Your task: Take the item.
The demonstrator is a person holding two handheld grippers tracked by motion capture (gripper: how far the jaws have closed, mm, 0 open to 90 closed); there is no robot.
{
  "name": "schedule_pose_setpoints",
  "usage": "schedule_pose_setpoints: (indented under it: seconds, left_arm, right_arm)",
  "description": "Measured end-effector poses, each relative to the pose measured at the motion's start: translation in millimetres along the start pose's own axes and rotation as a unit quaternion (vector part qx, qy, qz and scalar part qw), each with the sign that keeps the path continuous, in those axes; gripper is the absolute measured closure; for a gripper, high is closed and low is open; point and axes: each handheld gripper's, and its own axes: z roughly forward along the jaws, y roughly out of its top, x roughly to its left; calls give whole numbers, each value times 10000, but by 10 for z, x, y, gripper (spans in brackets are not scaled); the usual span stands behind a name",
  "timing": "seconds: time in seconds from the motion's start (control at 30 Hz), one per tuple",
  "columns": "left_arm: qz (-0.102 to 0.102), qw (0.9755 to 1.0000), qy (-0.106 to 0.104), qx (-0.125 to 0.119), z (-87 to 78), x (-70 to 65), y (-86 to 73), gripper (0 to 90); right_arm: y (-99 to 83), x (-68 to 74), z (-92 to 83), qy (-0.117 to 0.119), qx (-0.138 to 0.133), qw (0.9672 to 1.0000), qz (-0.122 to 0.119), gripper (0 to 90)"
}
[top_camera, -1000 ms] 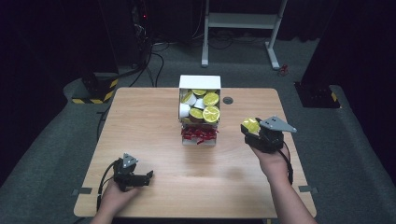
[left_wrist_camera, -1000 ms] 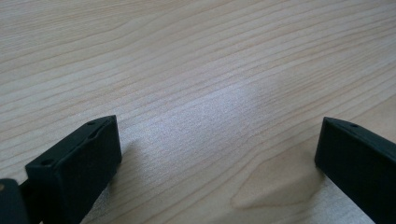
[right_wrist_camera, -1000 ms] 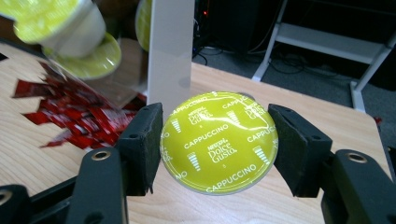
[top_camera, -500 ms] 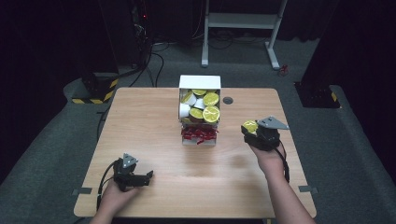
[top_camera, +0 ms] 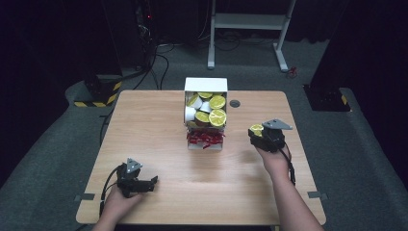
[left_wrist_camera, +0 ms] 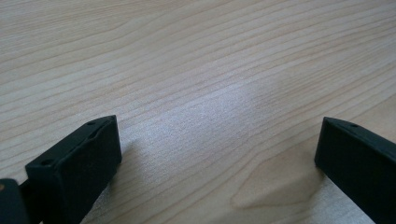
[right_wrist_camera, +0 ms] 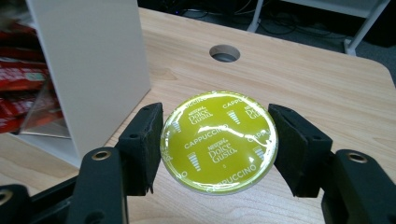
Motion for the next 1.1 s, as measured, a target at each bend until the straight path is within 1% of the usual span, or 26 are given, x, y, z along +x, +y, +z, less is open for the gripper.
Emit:
schedule_pose_setpoints:
  seconds: [0.03, 0.1, 0.17, 0.2, 0.3, 0.37, 0.53, 0.63, 0.67, 0.77, 0.8, 0.83, 0.87, 0.93, 0.97, 1.0, 1.07, 1.1]
  left_arm:
    - [-14, 10000, -9, 4, 0, -2, -1, 9]
    - [28, 10000, 3, 9, -2, 4, 1, 8]
    - [-6, 10000, -8, 6, -1, -1, 0, 8]
    - [2, 10000, -5, 5, -1, 0, 0, 8]
    - [5, 10000, 1, 2, 0, 1, 0, 8]
    - [1, 10000, -5, 4, -1, 0, 0, 8]
    - [-8, 10000, -9, 6, -1, -2, 0, 8]
    - [26, 10000, 1, 8, -1, 3, 1, 8]
    - [6, 10000, -4, 5, -1, 0, 0, 8]
    - [25, 10000, 6, 5, -1, 3, 1, 8]
    - [20, 10000, 5, 4, -1, 2, 0, 8]
    - [31, 10000, -5, 9, -4, 1, -2, 8]
    - [33, 10000, -11, 6, -5, 0, -3, 8]
    - [23, 10000, -18, -8, -5, -3, -5, 8]
    - [21, 10000, -18, -9, -5, -3, -5, 8]
    - [21, 10000, -18, -7, -5, -3, -5, 8]
    - [21, 10000, -18, -8, -5, -3, -6, 8]
    - [21, 10000, -18, -9, -5, -3, -6, 8]
  right_arm:
    - [-5, -3, 19, -17, 18, 10000, -13, 388]
    - [-24, -9, 74, -23, 58, 10000, 28, 388]
    - [-51, -20, 133, -33, 129, 9999, 64, 388]
    - [-69, -27, 177, -40, 161, 9999, 38, 388]
    - [-97, -41, 241, -67, 179, 9998, 60, 388]
    - [-119, -49, 281, -78, 243, 9996, 143, 388]
    - [-194, -96, 409, -107, 423, 9988, 242, 388]
    - [-224, -102, 469, -109, 479, 9984, 289, 388]
    - [-233, -109, 494, -105, 472, 9985, 252, 388]
    - [-244, -112, 558, -151, 492, 9978, 410, 388]
    - [-244, -113, 579, -159, 518, 9977, 416, 388]
    - [-249, -115, 598, -166, 520, 9978, 367, 388]
    - [-249, -100, 615, -169, 563, 9974, 424, 388]
    - [-253, -98, 636, -153, 556, 9976, 376, 388]
    - [-255, -92, 646, -148, 576, 9973, 426, 388]
    - [-258, -100, 656, -125, 578, 9974, 406, 388]
    - [-269, -94, 666, -118, 631, 9970, 438, 388]
    - [-273, -93, 671, -121, 636, 9971, 402, 388]
